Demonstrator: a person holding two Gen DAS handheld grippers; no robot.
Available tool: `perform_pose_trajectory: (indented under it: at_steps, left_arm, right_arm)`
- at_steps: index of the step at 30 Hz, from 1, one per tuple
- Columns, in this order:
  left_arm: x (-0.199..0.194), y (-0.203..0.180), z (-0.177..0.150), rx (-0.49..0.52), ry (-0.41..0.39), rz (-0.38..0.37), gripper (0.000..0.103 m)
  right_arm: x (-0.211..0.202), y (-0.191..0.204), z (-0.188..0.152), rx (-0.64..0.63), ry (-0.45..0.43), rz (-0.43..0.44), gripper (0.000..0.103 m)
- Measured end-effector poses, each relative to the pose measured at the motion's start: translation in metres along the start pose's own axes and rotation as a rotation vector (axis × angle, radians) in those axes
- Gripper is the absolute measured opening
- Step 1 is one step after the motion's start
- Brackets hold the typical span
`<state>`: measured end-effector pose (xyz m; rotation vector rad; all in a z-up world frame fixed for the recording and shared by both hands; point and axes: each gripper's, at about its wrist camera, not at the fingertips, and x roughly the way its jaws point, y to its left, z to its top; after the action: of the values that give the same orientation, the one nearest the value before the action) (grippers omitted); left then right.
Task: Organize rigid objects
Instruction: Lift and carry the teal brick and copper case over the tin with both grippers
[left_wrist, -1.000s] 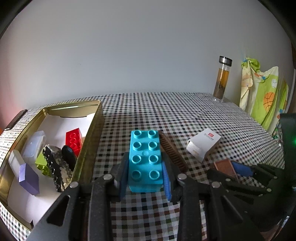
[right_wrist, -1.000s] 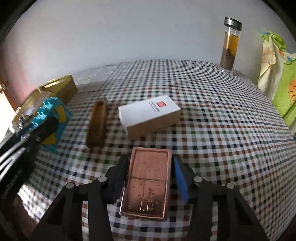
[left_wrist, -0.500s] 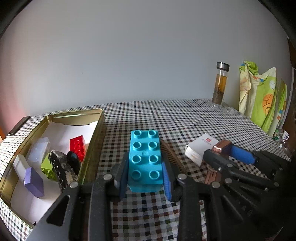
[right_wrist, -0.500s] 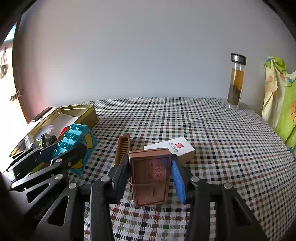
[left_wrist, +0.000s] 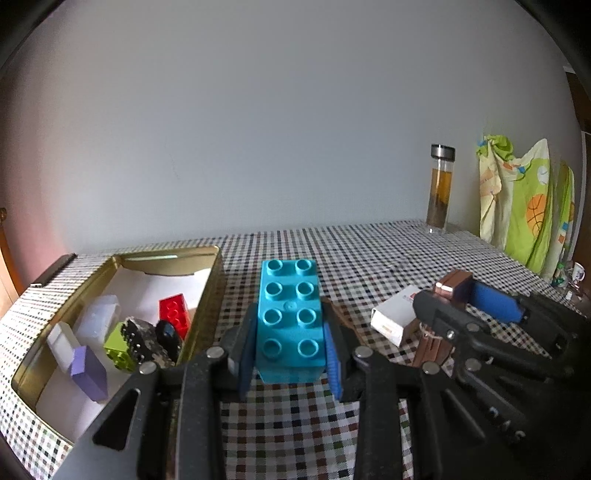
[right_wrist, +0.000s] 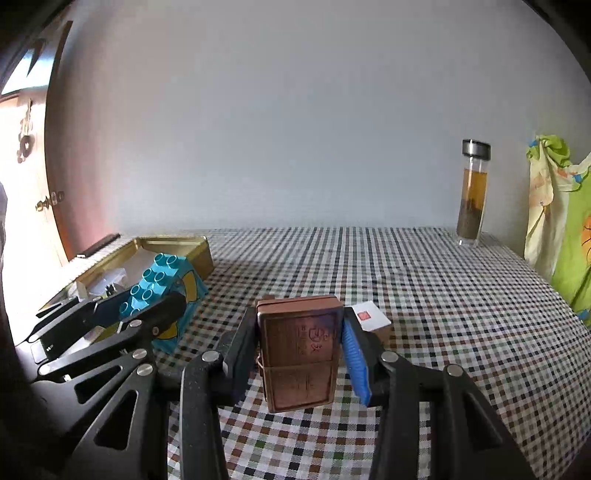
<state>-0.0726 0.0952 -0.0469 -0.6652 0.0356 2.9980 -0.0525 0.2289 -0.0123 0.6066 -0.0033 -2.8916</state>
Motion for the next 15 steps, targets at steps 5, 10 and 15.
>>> perform_pose_trajectory:
  at_steps: [5, 10, 15]
  left_arm:
    - [-0.011, 0.004, -0.001, -0.008, -0.053, 0.022, 0.031]
    - [-0.018, 0.012, -0.001, -0.03, -0.082, 0.034, 0.031]
    - [-0.023, 0.017, -0.001, -0.041, -0.101, 0.043, 0.031]
  right_arm:
    - [-0.013, 0.009, -0.001, -0.006, -0.071, 0.003, 0.047]
    - [-0.017, 0.013, 0.002, -0.001, -0.099, 0.016, 0.047]
    - [-0.019, 0.02, 0.003, -0.011, -0.12, 0.022, 0.047]
